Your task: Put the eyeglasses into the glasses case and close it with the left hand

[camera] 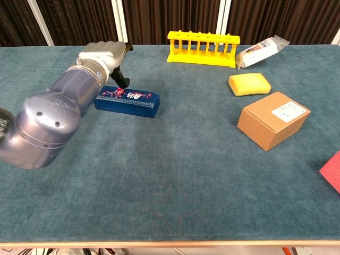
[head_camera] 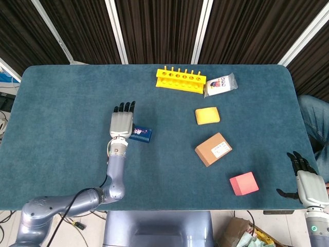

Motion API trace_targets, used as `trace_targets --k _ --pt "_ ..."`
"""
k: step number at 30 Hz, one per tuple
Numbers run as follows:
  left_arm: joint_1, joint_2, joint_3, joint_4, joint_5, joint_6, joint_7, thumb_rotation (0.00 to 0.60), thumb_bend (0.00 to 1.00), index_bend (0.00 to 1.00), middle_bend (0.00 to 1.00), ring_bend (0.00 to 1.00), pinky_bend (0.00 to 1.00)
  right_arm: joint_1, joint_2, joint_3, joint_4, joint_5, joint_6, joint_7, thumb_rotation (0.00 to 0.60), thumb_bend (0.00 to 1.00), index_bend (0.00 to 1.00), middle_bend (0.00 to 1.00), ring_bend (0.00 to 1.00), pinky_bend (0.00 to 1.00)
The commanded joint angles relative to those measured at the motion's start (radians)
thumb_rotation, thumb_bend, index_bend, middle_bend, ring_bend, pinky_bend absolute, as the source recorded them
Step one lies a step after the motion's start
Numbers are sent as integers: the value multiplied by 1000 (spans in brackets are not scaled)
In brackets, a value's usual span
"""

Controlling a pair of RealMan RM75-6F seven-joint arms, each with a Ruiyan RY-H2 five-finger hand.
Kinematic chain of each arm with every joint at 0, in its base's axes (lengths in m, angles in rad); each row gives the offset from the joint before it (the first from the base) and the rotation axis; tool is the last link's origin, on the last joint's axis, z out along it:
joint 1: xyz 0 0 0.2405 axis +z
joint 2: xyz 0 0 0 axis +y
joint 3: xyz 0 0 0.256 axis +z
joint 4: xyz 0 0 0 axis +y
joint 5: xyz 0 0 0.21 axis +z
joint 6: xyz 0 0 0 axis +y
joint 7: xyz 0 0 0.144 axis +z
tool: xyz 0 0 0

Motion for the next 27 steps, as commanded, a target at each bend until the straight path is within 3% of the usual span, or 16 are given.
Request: trace_targets --k 1,7,13,18,27 --pt "41 122 24 -187 -19 23 93 600 363 57 96 21 127 0 0 0 0 -1 1 1 600 178 73 47 100 227" --pt "110 322 70 -461 -23 27 136 600 354 40 50 0 43 -2 -2 1 4 -8 9 6 600 178 73 47 100 227" --pt "252 543 151 -716 119 59 -6 600 354 41 25 0 117 -1 -6 -2 15 -36 20 5 600 174 73 47 100 227" --pt "367 740 216 -907 162 91 -92 600 352 41 23 0 86 -3 -17 -6 37 -88 47 16 600 167 73 42 100 227" --pt "518 955 310 -1047 311 114 -283 600 347 49 19 0 68 -9 -54 -11 116 -231 136 87 600 158 73 15 91 227"
